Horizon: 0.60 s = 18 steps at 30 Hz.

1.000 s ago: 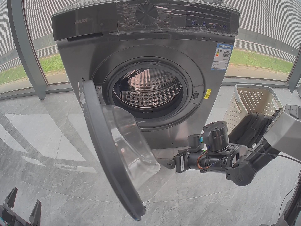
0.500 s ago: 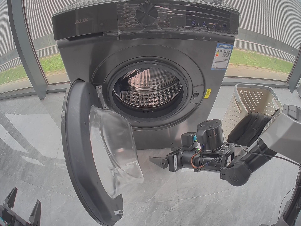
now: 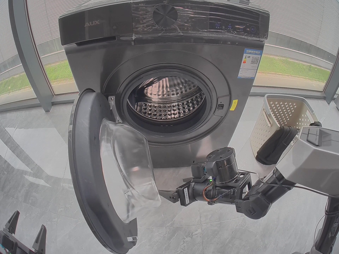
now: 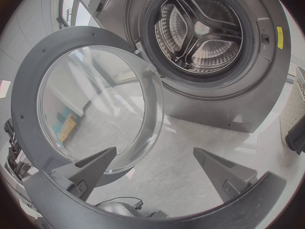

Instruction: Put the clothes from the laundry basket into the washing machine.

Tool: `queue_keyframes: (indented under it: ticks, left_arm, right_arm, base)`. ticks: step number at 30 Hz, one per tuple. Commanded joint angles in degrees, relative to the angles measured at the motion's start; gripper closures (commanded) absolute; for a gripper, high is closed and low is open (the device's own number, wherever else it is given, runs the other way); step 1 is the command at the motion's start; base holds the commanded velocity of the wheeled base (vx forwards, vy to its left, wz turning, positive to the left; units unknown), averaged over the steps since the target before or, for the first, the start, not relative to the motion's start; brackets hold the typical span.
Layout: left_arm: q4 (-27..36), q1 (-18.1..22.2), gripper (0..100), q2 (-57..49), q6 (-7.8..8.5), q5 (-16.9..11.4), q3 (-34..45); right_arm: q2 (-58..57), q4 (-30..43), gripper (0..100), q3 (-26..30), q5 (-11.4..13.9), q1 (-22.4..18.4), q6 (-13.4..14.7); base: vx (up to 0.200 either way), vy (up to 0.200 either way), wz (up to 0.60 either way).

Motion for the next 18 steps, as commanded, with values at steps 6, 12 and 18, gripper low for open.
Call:
queue_keyframes:
  ticks: [6, 12, 18]
  left_arm:
    - [0.04, 0.01, 0, -1.01, -0.01, 0.01, 1.01]
    - [0.04, 0.01, 0, -1.01, -0.01, 0.01, 1.01]
    - [-0.05, 0.01, 0, -1.01, -0.01, 0.01, 1.01]
  right_arm:
    - [1.0, -0.43, 0, -0.58, -0.01, 1.47, 0.38]
    - [1.09, -0.43, 0, -2.69, 0.08, 1.03, 1.35]
    - [1.88, 0.28, 0, -4.36, 0.7, -1.95, 1.18]
  base:
    - [0.0, 0.0, 0.0]
    - [0.0, 0.0, 0.0]
    - [-0.2, 0.0, 0.0]
